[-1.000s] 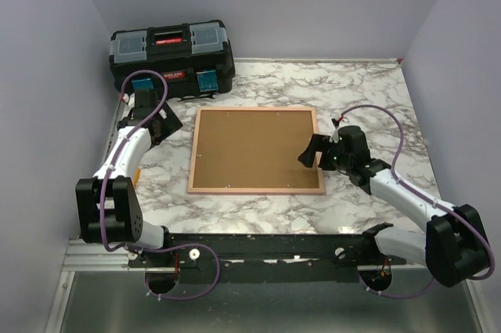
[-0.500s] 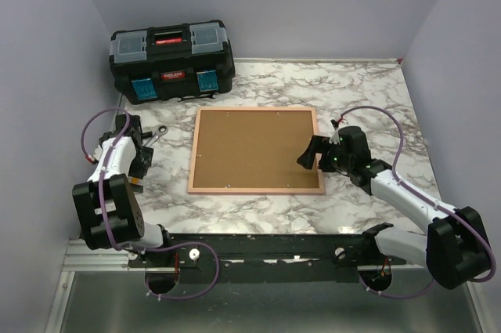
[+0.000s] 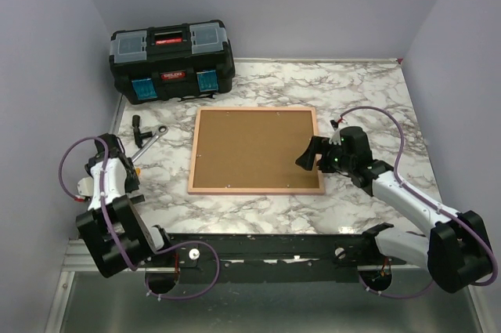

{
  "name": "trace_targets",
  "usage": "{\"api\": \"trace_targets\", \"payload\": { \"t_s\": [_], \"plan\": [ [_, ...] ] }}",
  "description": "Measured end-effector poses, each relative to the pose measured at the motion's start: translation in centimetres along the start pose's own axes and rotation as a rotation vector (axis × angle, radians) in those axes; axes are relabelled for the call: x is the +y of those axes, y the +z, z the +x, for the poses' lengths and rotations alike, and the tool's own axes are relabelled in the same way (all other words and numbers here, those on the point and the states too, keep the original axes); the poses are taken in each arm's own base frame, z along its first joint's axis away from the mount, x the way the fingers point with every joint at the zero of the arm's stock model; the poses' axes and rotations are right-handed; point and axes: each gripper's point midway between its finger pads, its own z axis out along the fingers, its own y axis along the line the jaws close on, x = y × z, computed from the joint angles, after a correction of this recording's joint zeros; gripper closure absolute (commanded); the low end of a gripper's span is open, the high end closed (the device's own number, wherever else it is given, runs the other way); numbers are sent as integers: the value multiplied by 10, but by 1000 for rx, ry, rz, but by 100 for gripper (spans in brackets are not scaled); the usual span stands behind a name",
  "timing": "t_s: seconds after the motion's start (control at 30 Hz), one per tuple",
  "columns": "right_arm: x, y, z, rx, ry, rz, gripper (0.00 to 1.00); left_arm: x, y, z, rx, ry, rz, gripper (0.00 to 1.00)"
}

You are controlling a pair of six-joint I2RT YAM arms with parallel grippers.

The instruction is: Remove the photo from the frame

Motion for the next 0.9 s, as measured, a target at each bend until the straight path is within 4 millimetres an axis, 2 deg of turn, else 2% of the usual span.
{"api": "trace_targets", "payload": {
  "t_s": [0.2,0.33,0.53,0.6,0.7,0.83,0.9],
  "plan": [
    [0,0,2,3,1,-2,9,-16,7,-4,44,-91,3,4],
    [-2,1,4,8,2,1,9,-22,14,-3,61,-108,-24,10],
    [-2,1,4,8,2,1,8,-19,31,0,95,-144,-122,43],
    [-2,1,4,8,2,1,9,-18,32,0,99,-148,-140,49],
    [-2,1,4,8,2,1,9,-14,32,1,100,-153,-170,69],
    [-2,1,4,7,2,1,8,-15,33,1,99,-154,-169,84],
    [-2,1,4,8,2,2,9,-18,33,1,99,-154,-153,95]
  ]
}}
